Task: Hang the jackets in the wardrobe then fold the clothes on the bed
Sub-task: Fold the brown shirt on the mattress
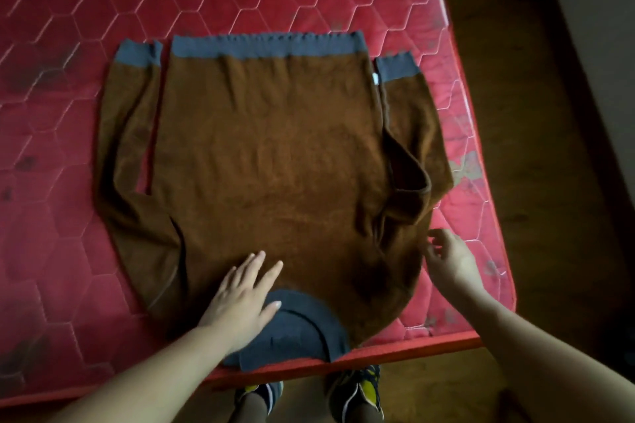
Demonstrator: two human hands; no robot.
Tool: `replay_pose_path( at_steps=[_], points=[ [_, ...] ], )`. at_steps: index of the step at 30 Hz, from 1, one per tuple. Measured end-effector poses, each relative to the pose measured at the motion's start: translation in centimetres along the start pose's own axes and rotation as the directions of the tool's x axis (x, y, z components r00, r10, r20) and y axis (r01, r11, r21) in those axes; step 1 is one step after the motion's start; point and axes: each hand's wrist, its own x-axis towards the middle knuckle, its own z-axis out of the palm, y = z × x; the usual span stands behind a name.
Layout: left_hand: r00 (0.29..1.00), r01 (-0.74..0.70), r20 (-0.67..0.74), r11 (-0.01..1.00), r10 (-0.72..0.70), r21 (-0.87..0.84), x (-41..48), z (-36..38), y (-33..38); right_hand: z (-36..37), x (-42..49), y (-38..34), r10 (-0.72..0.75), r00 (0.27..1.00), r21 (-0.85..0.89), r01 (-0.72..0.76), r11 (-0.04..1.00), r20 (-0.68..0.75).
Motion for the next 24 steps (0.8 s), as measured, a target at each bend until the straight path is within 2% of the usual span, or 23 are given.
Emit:
replay_pose_path(
  at_steps=[3, 5, 9, 11, 13, 16, 18, 20, 22, 24],
  points=[
    [0.995, -0.090, -0.057, 0.986, 0.083, -0.139, 2.5, -1.5, 5.0, -2.3, 4.7, -0.2, 0.116, 0.993, 0.092, -0.112, 0.989, -0.035],
    [0.977, -0.183, -0.139, 0.968, 0.160, -0.173, 4.7, -2.6, 8.6, -3.0, 7.9, -0.5, 0.173, 0.984, 0.203, -0.162, 0.966, -0.036],
    [0.913, -0.359, -0.303, 0.891, 0.273, -0.278, 9.5, -4.3, 15.9, -3.5, 13.6, -1.2, 0.264, 0.965, 0.501, -0.229, 0.834, 0.001],
    [0.894, -0.402, -0.348, 0.850, 0.283, -0.340, 11.7, -5.0, 18.7, -3.6, 15.5, -1.2, 0.291, 0.956, 0.572, -0.263, 0.777, 0.044],
    [0.915, -0.366, -0.328, 0.827, 0.236, -0.427, 13.8, -5.8, 20.5, -3.8, 16.4, -0.9, 0.292, 0.949, 0.595, -0.301, 0.745, 0.116],
    [0.984, -0.171, -0.123, 0.845, 0.125, -0.507, 16.3, -6.8, 21.1, -4.6, 16.0, -0.1, 0.272, 0.944, 0.633, -0.326, 0.702, 0.185],
    [0.996, -0.076, 0.010, 0.890, 0.091, -0.450, 17.4, -7.4, 20.8, -5.8, 15.4, 0.7, 0.275, 0.952, 0.687, -0.287, 0.668, 0.131],
    [0.994, -0.039, 0.076, 0.921, 0.074, -0.387, 18.4, -8.1, 20.8, -7.4, 14.6, 1.7, 0.333, 0.940, 0.750, -0.273, 0.602, 0.075],
    [0.994, -0.015, 0.092, 0.935, 0.051, -0.355, 19.5, -8.6, 21.5, -8.7, 13.6, 2.9, 0.411, 0.891, 0.849, -0.362, 0.385, 0.194],
    [0.994, 0.015, 0.104, 0.930, 0.025, -0.367, 20.4, -9.0, 22.6, -9.5, 12.3, 3.7, 0.361, 0.839, 0.853, -0.491, 0.181, 0.407]
  ],
)
